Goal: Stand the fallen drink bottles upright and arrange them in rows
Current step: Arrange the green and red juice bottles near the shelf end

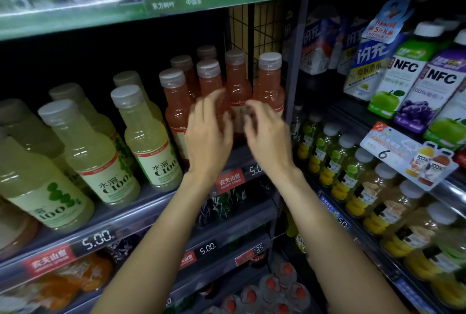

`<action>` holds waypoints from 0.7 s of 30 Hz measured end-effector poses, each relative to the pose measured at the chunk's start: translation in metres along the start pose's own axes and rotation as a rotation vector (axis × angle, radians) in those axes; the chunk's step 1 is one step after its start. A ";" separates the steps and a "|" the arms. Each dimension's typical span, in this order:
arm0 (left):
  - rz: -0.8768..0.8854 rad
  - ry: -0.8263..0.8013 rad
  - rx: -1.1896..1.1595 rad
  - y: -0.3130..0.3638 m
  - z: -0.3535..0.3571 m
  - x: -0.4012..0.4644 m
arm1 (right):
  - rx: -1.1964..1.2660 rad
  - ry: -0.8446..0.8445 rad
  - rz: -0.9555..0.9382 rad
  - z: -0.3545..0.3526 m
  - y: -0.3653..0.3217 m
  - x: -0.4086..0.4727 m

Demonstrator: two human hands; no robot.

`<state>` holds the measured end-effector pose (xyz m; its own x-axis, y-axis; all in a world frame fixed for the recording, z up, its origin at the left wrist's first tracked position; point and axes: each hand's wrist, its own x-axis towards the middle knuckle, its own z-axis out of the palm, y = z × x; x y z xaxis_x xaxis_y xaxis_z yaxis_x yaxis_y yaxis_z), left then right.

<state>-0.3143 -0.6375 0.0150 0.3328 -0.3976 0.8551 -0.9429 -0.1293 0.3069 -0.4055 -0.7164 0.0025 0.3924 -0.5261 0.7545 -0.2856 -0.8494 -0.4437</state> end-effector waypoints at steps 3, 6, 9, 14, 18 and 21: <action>-0.044 -0.013 0.077 -0.008 -0.011 0.002 | 0.074 -0.285 0.154 0.032 -0.017 -0.018; -0.053 -0.128 0.128 -0.019 -0.017 0.003 | 0.130 -0.283 0.265 0.052 -0.024 -0.030; -0.017 -0.204 0.158 -0.024 -0.017 0.003 | 0.165 -0.288 0.315 0.056 -0.024 -0.023; -0.010 -0.250 0.145 -0.019 -0.018 0.010 | -0.057 -0.361 0.285 0.058 -0.023 -0.002; -0.108 -0.372 -0.063 -0.004 -0.002 0.024 | -0.053 -0.442 0.391 0.044 -0.021 0.001; -0.158 -0.434 -0.082 -0.002 0.025 0.032 | -0.052 -0.347 0.335 0.034 -0.018 -0.011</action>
<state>-0.3023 -0.6727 0.0318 0.4207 -0.7239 0.5468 -0.8711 -0.1539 0.4664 -0.3746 -0.6969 -0.0144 0.5373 -0.7606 0.3645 -0.4863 -0.6325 -0.6029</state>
